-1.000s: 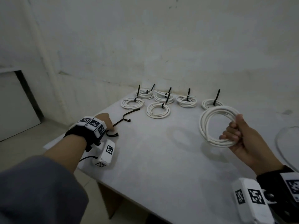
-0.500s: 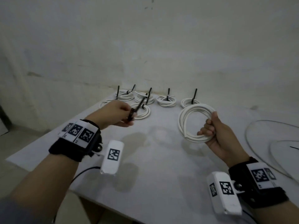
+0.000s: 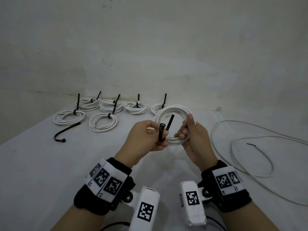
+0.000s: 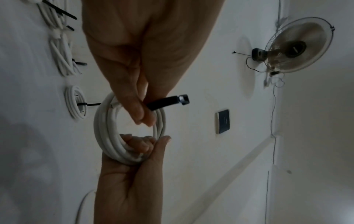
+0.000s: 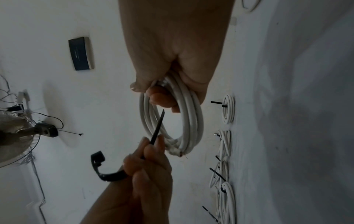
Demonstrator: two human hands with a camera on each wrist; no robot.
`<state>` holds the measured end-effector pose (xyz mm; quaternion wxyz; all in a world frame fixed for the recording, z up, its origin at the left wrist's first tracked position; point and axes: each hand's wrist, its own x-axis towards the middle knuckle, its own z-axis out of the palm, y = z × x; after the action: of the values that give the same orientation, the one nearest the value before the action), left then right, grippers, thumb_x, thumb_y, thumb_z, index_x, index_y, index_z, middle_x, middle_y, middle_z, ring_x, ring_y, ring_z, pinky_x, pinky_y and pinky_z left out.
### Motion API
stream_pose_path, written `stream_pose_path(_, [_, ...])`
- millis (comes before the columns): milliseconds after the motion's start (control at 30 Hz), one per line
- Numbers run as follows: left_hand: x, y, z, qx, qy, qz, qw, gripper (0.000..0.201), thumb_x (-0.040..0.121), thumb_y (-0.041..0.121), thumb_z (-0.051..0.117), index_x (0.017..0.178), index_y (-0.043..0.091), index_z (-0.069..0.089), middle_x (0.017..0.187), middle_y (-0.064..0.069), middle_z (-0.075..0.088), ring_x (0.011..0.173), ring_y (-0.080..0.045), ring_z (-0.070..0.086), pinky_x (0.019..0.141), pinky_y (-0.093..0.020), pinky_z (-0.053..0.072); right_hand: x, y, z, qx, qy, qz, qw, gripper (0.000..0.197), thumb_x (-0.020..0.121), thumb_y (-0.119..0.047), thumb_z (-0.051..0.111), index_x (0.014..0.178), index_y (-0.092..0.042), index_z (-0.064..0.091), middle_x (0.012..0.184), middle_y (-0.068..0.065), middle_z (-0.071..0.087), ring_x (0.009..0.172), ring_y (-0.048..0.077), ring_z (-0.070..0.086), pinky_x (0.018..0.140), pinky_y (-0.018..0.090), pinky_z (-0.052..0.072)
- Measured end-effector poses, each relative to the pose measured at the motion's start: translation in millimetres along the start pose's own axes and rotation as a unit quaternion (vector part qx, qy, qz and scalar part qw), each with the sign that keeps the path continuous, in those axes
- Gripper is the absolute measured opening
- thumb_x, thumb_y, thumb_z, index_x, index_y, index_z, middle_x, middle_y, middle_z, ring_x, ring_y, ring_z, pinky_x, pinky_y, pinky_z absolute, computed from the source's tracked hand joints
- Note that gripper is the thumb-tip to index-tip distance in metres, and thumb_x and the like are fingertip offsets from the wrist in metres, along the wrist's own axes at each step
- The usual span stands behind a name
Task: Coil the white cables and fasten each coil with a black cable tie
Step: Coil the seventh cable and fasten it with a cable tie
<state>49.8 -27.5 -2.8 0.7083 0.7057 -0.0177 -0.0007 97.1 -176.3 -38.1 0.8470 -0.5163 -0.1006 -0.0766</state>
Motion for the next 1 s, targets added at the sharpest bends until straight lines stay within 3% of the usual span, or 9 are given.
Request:
stream_pose_path(133, [3, -3, 2, 0.012, -0.007, 0.043, 0.999, 0.007, 0.089, -0.003, 0.057, 0.088, 0.003, 0.061, 0.072, -0.012, 0.066, 0.057, -0.012, 0.065, 0.060, -0.022, 0.056, 1, 0, -2, -0.004, -0.012, 0.000, 1.000, 0.034, 0.082, -0.041, 0.053, 0.072, -0.009, 0.049, 0.050, -0.002, 0.044, 0.046, 0.011, 0.044, 0.064, 0.032, 0.043])
stream_pose_path(233, [6, -5, 1, 0.029, -0.004, 0.050, 0.998, 0.021, 0.090, -0.007, 0.049, 0.088, 0.000, 0.068, 0.080, -0.010, 0.069, 0.063, -0.008, 0.067, 0.062, -0.017, 0.055, 1, 2, -5, -0.008, -0.011, 0.001, 1.000, 0.034, 0.083, -0.041, 0.053, 0.072, -0.009, 0.049, 0.051, -0.002, 0.043, 0.046, 0.011, 0.044, 0.064, 0.034, 0.041])
stream_pose_path(300, [7, -5, -1, 0.031, -0.015, 0.047, 0.998, 0.019, 0.085, -0.005, 0.055, 0.094, 0.002, 0.070, 0.089, -0.010, 0.072, 0.072, -0.008, 0.070, 0.067, -0.017, 0.055, 2, 4, -5, -0.013, -0.011, 0.002, 1.000, 0.034, 0.083, -0.042, 0.053, 0.073, -0.009, 0.049, 0.051, -0.002, 0.043, 0.046, 0.011, 0.044, 0.065, 0.034, 0.041])
stream_pose_path(367, [7, -4, -5, 0.050, -0.041, 0.052, 0.997, 0.025, 0.073, 0.006, 0.069, 0.098, 0.008, 0.071, 0.098, -0.007, 0.073, 0.086, -0.012, 0.070, 0.077, -0.021, 0.056, 2, 5, -5, -0.014, -0.011, 0.002, 1.000, 0.034, 0.083, -0.042, 0.053, 0.073, -0.009, 0.049, 0.050, -0.002, 0.043, 0.046, 0.011, 0.045, 0.065, 0.034, 0.043])
stream_pose_path(433, [6, -3, -9, 0.063, -0.053, 0.057, 0.995, 0.029, 0.073, 0.009, 0.076, 0.101, 0.012, 0.071, 0.102, -0.006, 0.072, 0.092, -0.017, 0.070, 0.081, -0.022, 0.056, 2, 5, -5, -0.014, -0.012, 0.006, 1.000, 0.034, 0.083, -0.042, 0.052, 0.073, -0.009, 0.049, 0.050, -0.002, 0.043, 0.046, 0.011, 0.044, 0.065, 0.033, 0.045])
stream_pose_path(600, [5, -1, -13, 0.065, -0.040, 0.111, 0.991, 0.016, 0.081, 0.014, 0.070, 0.092, 0.003, 0.072, 0.080, -0.012, 0.074, 0.080, -0.020, 0.071, 0.082, -0.029, 0.057, 0, 4, -5, -0.016, -0.013, 0.012, 1.000, 0.034, 0.082, -0.042, 0.052, 0.071, -0.010, 0.048, 0.050, -0.003, 0.042, 0.046, 0.011, 0.044, 0.064, 0.031, 0.046])
stream_pose_path(700, [8, 2, -12, 0.091, -0.059, 0.124, 0.986, 0.013, 0.085, 0.014, 0.065, 0.085, 0.004, 0.073, 0.070, -0.007, 0.072, 0.067, -0.012, 0.069, 0.068, -0.020, 0.056, -1, 4, -5, -0.022, -0.014, 0.012, 1.000, 0.035, 0.082, -0.042, 0.053, 0.070, -0.009, 0.048, 0.051, -0.001, 0.042, 0.047, 0.011, 0.043, 0.063, 0.030, 0.046])
stream_pose_path(833, [15, 4, -12, 0.154, -0.051, 0.162, 0.973, 0.014, 0.086, 0.017, 0.066, 0.078, 0.008, 0.074, 0.054, -0.003, 0.061, 0.047, -0.009, 0.054, 0.050, -0.016, 0.045, 0, 5, -4, -0.025, -0.016, 0.016, 0.999, 0.036, 0.083, -0.042, 0.053, 0.071, -0.009, 0.048, 0.051, -0.002, 0.042, 0.047, 0.012, 0.044, 0.065, 0.032, 0.047])
stream_pose_path(1000, [26, 5, -11, 0.219, -0.001, 0.234, 0.947, 0.005, 0.075, 0.021, 0.077, 0.077, 0.017, 0.075, 0.070, 0.005, 0.065, 0.046, 0.000, 0.044, 0.050, -0.009, 0.034, -1, 5, -2, -0.022, -0.023, 0.029, 0.999, 0.036, 0.081, -0.044, 0.054, 0.072, -0.009, 0.048, 0.050, -0.003, 0.042, 0.047, 0.011, 0.043, 0.066, 0.032, 0.049])
